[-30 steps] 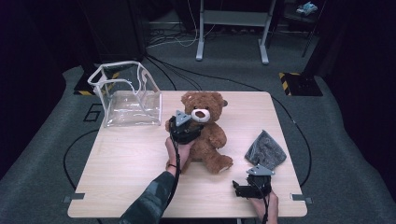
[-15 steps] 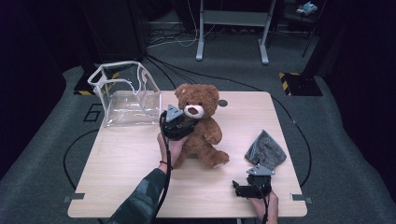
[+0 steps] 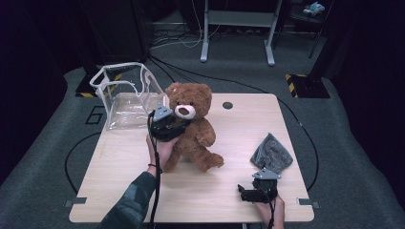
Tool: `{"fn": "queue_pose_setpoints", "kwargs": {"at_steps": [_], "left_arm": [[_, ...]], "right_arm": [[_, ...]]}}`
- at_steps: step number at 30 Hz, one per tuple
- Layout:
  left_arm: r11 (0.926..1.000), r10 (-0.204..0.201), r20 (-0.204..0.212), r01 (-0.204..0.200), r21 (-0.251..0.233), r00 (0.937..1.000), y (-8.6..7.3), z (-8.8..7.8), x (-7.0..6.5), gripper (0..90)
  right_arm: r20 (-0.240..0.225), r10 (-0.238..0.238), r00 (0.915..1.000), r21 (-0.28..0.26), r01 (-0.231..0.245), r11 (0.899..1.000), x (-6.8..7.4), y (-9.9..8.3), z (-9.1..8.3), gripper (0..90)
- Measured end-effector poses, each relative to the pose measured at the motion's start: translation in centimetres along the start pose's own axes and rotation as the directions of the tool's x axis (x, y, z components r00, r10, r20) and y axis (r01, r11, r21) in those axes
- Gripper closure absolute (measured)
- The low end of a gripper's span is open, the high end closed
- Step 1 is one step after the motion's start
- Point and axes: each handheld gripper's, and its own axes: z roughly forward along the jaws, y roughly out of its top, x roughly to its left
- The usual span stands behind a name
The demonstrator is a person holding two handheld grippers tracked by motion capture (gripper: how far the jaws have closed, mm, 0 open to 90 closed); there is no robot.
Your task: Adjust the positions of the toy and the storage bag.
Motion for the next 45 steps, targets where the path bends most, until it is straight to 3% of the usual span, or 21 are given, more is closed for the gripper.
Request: {"fn": "queue_pose_setpoints", "kwargs": {"at_steps": [12,25,45], "left_arm": [[0.9997,-0.001,-0.021,0.002,0.024,0.9998,-0.1,-2.9,2.4,57.4],[0.9993,-0.033,-0.053,0.034,0.014,0.9981,-0.4,-5.9,4.7,57.2],[0.9968,-0.076,-0.118,0.078,0.014,0.9901,-2.0,-10.7,8.0,56.9]], "right_arm": [[0.0,0.0,1.0,0.003,0.0,1.0,0.0,0.0,0.0,5.2],[0.004,-0.001,1.0,0.001,0.001,1.0,0.0,0.0,0.0,5.2],[0.005,-0.001,1.0,0.001,0.001,1.0,0.0,0.0,0.0,5.3]]}}
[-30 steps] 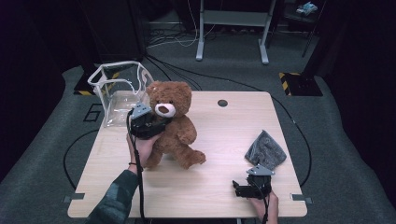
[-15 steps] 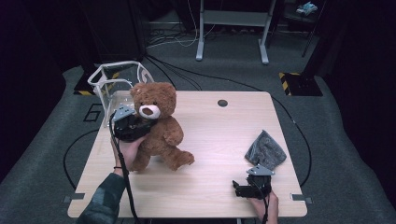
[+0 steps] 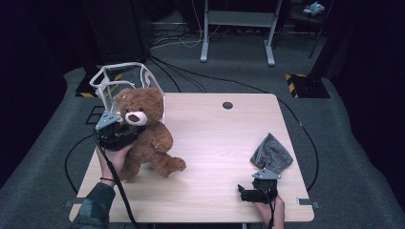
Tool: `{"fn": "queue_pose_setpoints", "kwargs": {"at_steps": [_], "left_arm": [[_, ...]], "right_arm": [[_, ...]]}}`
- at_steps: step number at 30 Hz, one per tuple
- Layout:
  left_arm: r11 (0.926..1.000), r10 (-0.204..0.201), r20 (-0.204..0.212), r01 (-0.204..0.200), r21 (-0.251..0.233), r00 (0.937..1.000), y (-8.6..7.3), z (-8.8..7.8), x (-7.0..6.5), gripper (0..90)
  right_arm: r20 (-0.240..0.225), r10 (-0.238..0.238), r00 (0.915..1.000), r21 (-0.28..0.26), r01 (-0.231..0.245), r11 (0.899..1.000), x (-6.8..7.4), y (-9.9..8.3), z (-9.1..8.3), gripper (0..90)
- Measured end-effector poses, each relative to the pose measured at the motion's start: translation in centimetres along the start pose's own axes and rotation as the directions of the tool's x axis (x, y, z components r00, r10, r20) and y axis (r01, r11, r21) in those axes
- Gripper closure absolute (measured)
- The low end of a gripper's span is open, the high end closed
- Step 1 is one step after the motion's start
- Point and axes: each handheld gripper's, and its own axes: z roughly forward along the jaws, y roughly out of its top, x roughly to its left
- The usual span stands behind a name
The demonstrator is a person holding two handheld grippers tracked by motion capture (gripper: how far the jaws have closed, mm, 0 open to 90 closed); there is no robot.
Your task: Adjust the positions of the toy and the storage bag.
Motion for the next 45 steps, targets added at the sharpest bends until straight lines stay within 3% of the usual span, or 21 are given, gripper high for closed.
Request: {"fn": "queue_pose_setpoints", "kwargs": {"at_steps": [13,21,25,29,33,37,39,40,45], "left_arm": [[0.9983,-0.004,0.0,0.004,0.058,1.0,-0.1,-2.8,2.4,57.1],[0.9937,-0.012,0.004,0.012,0.112,0.9999,-0.6,-4.4,3.9,57.2],[0.9876,-0.025,0.006,0.024,0.155,0.9997,-1.3,-5.0,4.7,57.4],[0.9751,-0.054,0.016,0.05,0.216,0.9984,-2.5,-4.9,5.6,57.4],[0.954,-0.084,0.03,0.071,0.291,0.996,-4.2,-3.8,6.5,57.3],[0.9468,-0.134,0.037,0.117,0.3,0.9903,-5.4,-2.9,7.2,57.4],[0.9412,-0.137,0.035,0.119,0.316,0.99,-5.4,-2.7,7.2,57.2],[0.9421,-0.122,0.03,0.106,0.318,0.9921,-5.4,-2.5,7.2,57.1],[0.9174,-0.142,0.039,0.116,0.381,0.9891,-5.9,-1.6,7.6,56.0]], "right_arm": [[0.003,0.002,1.0,0.0,-0.002,1.0,0.0,0.0,0.0,5.4],[0.003,0.002,1.0,0.001,-0.002,1.0,0.0,0.0,0.0,5.5],[0.003,0.002,1.0,0.0,-0.002,1.0,0.0,0.0,0.0,5.5],[0.004,0.002,1.0,0.0,-0.002,1.0,0.0,0.0,0.0,5.5],[0.003,0.002,1.0,0.0,-0.002,1.0,0.0,0.0,0.0,5.4],[0.004,0.002,1.0,0.001,-0.002,1.0,0.0,0.0,0.0,5.5],[0.005,0.002,1.0,0.0,-0.002,1.0,0.0,0.0,0.0,5.5],[0.005,0.002,1.0,0.001,-0.002,1.0,0.0,0.0,0.0,5.5],[0.006,0.002,1.0,0.0,-0.002,1.0,0.0,0.0,0.0,5.5]]}}
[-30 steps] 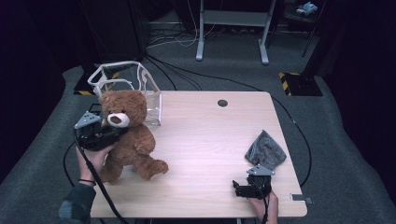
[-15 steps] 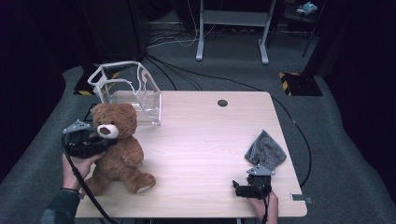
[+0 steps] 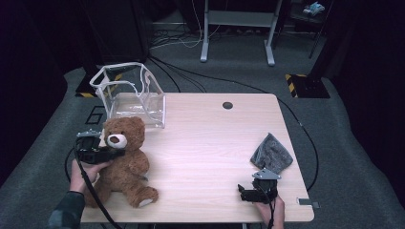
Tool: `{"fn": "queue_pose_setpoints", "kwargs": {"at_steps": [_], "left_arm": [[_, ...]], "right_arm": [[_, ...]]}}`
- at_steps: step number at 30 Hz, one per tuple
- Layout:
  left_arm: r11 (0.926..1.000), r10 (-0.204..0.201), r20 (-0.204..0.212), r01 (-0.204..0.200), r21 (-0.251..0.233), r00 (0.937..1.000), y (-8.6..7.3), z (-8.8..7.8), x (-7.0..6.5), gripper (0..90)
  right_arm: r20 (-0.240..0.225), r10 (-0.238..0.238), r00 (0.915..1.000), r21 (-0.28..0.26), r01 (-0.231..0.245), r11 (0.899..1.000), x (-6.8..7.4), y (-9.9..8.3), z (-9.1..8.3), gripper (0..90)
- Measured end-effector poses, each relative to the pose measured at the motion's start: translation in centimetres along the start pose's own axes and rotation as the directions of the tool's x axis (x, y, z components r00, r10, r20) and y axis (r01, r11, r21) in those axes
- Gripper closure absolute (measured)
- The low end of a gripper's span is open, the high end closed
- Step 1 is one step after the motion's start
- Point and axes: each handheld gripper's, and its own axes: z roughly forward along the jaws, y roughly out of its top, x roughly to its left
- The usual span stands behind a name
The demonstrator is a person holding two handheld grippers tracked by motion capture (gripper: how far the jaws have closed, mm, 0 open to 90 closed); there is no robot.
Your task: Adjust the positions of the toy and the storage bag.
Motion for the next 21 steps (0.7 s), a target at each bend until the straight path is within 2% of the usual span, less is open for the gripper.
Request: {"fn": "queue_pose_setpoints", "kwargs": {"at_steps": [5,7,9,14,17,19,21], "left_arm": [[0.9986,-0.025,-0.008,0.025,0.047,0.9997,-0.7,1.6,0.6,55.3],[0.995,-0.031,-0.011,0.032,0.094,0.9995,-1.2,2.2,0.8,54.8],[0.9929,-0.047,-0.008,0.048,0.109,0.9989,-1.7,2.6,0.9,53.7],[0.9936,-0.045,-0.016,0.046,0.103,0.9989,-1.8,2.5,1.1,51.8],[0.9925,-0.037,-0.029,0.04,0.115,0.9989,-1.5,2.5,1.0,44.7],[0.9938,-0.04,-0.028,0.043,0.103,0.9988,-1.3,2.5,0.9,36.6],[0.9937,-0.049,-0.022,0.051,0.1,0.9986,-1.1,2.5,0.8,25.7]], "right_arm": [[0.0,-0.001,1.0,0.0,0.001,1.0,0.0,0.0,0.0,5.5],[0.0,0.0,1.0,0.0,0.0,1.0,0.0,0.0,0.0,5.5],[0.0,0.0,1.0,0.0,0.0,1.0,0.0,0.0,0.0,5.5],[0.001,0.0,1.0,0.0,0.0,1.0,0.0,0.0,0.0,5.3],[0.003,-0.006,1.0,-0.001,0.006,1.0,0.0,0.0,0.0,5.2],[0.004,-0.026,0.9996,-0.001,0.026,1.0,0.0,0.0,0.0,5.2],[-0.003,-0.026,0.9997,0.004,0.026,1.0,0.0,0.0,0.0,4.9]]}}
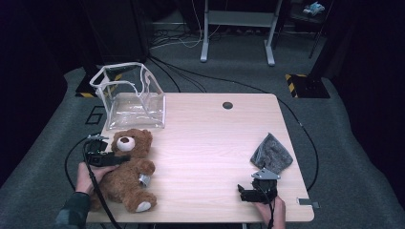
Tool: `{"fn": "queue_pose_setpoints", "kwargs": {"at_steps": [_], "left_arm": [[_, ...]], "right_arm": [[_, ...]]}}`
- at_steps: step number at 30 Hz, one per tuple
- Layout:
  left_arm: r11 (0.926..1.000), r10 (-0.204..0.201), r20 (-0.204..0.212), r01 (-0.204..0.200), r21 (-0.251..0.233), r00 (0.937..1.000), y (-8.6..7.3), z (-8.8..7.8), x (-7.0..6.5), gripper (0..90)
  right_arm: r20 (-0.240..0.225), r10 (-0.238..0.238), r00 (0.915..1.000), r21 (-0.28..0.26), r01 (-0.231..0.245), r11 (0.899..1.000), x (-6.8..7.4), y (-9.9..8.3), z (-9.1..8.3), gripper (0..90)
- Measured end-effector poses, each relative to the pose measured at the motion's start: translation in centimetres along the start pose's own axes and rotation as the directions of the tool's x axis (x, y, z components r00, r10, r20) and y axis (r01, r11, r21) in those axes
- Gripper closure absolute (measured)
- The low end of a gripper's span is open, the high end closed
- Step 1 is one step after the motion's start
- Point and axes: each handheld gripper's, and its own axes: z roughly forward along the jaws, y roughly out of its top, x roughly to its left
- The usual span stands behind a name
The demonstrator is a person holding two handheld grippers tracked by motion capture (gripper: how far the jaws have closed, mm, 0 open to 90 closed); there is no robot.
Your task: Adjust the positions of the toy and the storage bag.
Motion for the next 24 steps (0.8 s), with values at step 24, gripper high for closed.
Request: {"fn": "queue_pose_setpoints", "kwargs": {"at_steps": [24], "left_arm": [[0.9868,0.065,-0.156,-0.087,-0.137,0.9856,5.1,-4.0,-3.2,0.0]], "right_arm": [[-0.078,-0.06,0.9952,0.018,0.062,0.998,0.1,0.7,0.9,0.0]]}}
